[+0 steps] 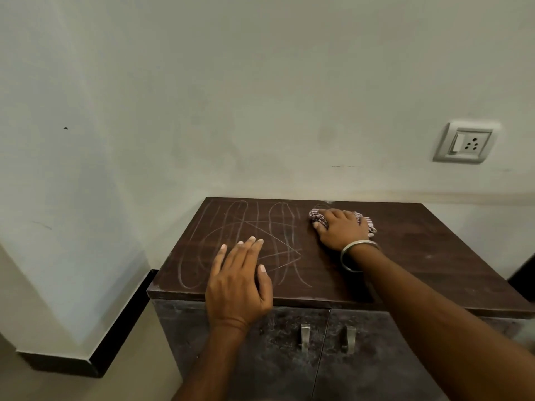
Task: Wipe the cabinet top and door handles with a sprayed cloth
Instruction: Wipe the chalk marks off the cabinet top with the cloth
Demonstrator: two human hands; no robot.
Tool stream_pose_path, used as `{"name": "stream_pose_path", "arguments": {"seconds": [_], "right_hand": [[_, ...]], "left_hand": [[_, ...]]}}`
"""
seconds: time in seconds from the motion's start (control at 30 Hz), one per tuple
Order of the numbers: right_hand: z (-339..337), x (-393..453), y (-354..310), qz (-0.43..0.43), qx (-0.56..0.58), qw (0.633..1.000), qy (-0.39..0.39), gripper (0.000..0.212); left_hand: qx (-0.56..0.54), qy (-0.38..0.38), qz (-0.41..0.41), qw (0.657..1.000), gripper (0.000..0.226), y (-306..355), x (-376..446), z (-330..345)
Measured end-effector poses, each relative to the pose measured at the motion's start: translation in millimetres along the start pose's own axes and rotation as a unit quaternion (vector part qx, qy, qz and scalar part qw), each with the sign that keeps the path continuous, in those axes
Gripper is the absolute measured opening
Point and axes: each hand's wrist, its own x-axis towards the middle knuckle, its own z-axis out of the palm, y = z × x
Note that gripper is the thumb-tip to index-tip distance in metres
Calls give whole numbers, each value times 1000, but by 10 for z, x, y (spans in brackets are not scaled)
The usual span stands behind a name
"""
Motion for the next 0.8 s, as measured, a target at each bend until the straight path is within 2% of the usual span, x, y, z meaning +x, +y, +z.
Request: {"name": "stream_pose_path", "arguments": {"seconds": [0.13,0.27,0.57,0.7,0.8], "right_hand": [[88,64,-259,-42,12,999,1,51],[49,87,-144,-56,21,998,-10,52],[-94,234,514,52,7,999,-11,55],[-52,280,411,62,3,998,-6,55],[-26,321,186,36,2,999,-12,56]], "left_hand": [[-4,-2,-3,1000,50,12,0,-12],[-4,-2,-4,1000,50,11,4,-8],[-9,8,5,1000,49,-2,2,14],[-13,10,5,1000,48,-3,5,22],[-12,6,3,1000,48,-4,0,19]]}}
